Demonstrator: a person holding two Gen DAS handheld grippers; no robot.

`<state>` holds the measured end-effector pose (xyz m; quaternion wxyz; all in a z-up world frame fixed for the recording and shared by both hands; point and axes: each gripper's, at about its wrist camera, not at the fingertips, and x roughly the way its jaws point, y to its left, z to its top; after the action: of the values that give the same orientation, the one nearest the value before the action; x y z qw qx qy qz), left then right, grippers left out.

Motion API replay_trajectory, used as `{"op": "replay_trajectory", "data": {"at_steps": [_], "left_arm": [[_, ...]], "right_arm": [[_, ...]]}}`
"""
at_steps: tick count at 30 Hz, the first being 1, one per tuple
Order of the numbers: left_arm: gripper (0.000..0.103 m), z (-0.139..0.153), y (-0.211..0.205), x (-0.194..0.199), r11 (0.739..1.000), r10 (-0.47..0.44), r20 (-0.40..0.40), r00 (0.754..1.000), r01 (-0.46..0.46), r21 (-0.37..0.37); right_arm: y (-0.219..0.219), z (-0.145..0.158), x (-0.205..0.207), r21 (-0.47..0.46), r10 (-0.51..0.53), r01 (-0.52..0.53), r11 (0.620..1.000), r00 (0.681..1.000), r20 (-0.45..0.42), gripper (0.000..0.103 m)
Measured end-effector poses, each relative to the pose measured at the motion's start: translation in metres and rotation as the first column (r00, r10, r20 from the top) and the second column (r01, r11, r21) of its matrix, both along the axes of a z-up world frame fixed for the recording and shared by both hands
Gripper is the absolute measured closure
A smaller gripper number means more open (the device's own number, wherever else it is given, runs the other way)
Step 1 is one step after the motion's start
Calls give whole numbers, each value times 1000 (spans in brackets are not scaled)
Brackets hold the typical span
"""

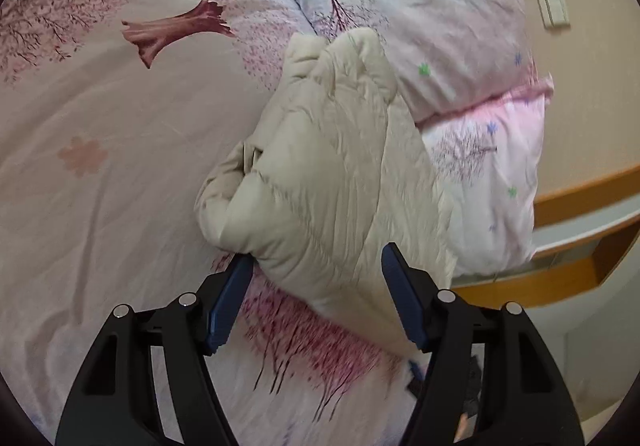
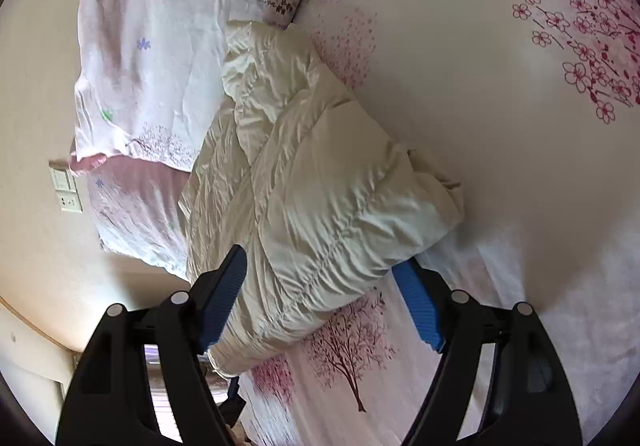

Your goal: Fold large clothes

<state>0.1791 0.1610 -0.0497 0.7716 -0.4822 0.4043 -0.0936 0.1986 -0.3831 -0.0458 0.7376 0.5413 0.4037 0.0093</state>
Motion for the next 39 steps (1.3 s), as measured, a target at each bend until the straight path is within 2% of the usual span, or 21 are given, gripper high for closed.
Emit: {"op": "replay_trajectory", "data": {"at_steps": [5, 7, 9, 12, 13, 15, 17, 22, 24, 25, 28, 31, 35, 37, 39], "left_arm": [[36, -11, 2, 11, 997, 56, -17, 998, -57, -56], [36, -14, 1, 15, 995, 75, -19, 997, -77, -69], [37, -15, 1, 16, 993, 94, -10, 996, -94, -74], [61, -16, 4, 20, 991, 112, 15, 994, -111, -69], [73, -16, 6, 21, 991, 112, 27, 993, -109, -71], [81, -12, 10, 20, 992, 109, 50, 993, -106, -63], [88, -5, 14, 16, 993, 109, 80, 991, -105, -51], [93, 14, 32, -8, 991, 129, 153, 980, -123, -45], [96, 20, 43, -26, 988, 151, 177, 973, -146, -41], [101, 21, 47, -33, 987, 161, 185, 969, -156, -40], [103, 26, 64, -60, 980, 198, 219, 956, -196, -29], [103, 20, 69, -71, 982, 188, 183, 965, -190, -10], [102, 6, 55, -62, 996, 84, 136, 987, -79, -41], [102, 6, 44, -53, 999, 49, 125, 991, -47, -21], [92, 7, 36, -42, 1000, 13, 116, 993, -14, 6]], "right_arm": [[-4, -2, 3, 11, -35, 35, 999, 999, 14, 32], [-4, -3, 5, -1, -45, 45, 999, 999, 6, 43], [-4, -6, 7, -8, -53, 53, 999, 998, 15, 64], [-2, -3, 5, -24, -44, 45, 999, 998, 52, 82], [0, 0, 4, -41, -37, 40, 998, 997, 67, 84], [6, 14, 2, -82, -19, 27, 996, 994, 107, 88], [13, 27, 0, -116, 6, 11, 993, 990, 142, 89], [38, 56, -9, -186, 94, -54, 981, 973, 210, 90], [48, 62, -15, -212, 130, -83, 974, 967, 217, 90], [53, 63, -19, -223, 151, -101, 970, 964, 217, 90], [65, 64, -33, -258, 211, -155, 954, 955, 208, 90], [65, 58, -38, -262, 205, -152, 953, 960, 189, 90], [58, 46, -35, -234, 171, -131, 963, 972, 160, 90], [58, 44, -34, -230, 167, -131, 964, 975, 144, 86], [56, 43, -35, -223, 164, -133, 966, 978, 127, 73]]}}
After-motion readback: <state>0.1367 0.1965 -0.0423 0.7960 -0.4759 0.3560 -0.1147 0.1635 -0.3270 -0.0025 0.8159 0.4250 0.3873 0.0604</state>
